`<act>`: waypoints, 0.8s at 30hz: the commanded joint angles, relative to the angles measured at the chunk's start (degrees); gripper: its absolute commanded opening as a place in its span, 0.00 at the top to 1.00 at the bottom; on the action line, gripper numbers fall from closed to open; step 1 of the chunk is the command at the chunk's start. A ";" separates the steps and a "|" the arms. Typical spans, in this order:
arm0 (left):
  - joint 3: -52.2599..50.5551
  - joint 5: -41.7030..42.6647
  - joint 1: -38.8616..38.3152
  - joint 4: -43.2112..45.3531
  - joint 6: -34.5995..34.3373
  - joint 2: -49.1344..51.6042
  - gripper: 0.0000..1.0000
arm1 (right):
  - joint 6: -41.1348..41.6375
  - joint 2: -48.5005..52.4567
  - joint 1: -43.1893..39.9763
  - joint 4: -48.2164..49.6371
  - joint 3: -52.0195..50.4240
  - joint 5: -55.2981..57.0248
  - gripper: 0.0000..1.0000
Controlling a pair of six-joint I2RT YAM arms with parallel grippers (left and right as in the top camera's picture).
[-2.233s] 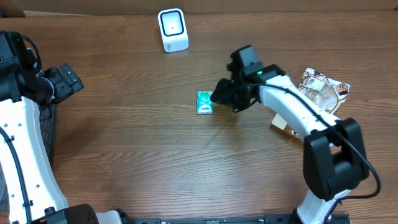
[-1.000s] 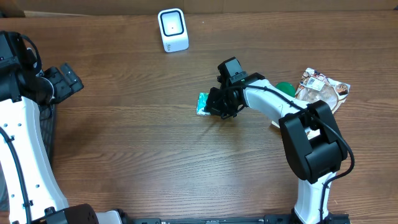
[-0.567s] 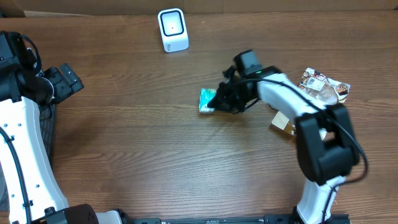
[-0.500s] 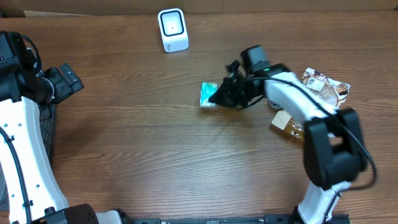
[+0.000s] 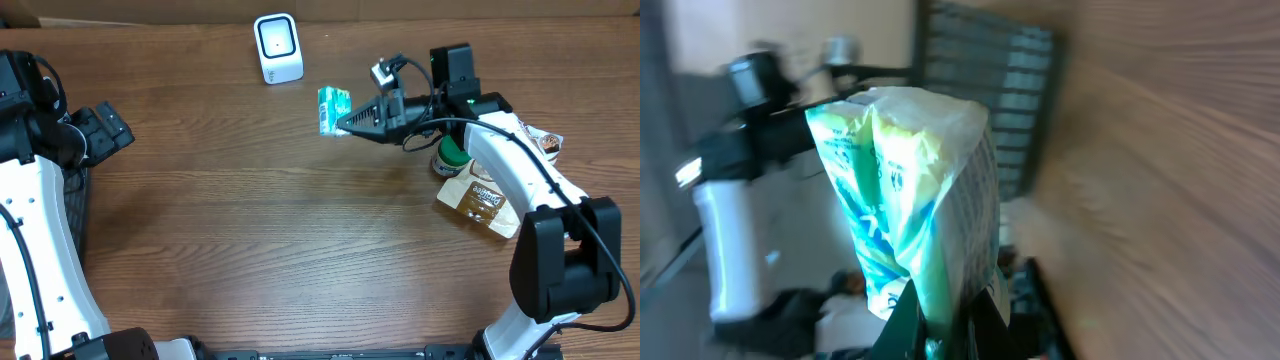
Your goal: Scan the item barcode
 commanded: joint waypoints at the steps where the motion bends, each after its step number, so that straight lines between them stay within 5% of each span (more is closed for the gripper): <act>1: 0.42 -0.52 -0.07 0.22 1.05 -0.02 0.01 | 8.02 -0.85 -1.05 3.45 1.14 -8.87 0.96; 15: 0.42 -0.52 -0.07 0.22 1.05 -0.02 0.00 | 35.87 -0.94 -1.14 22.75 1.14 -8.87 0.96; 24: 0.42 -0.52 -0.07 0.22 1.05 -0.02 0.01 | 40.94 -0.94 -1.14 27.43 1.14 -8.87 0.96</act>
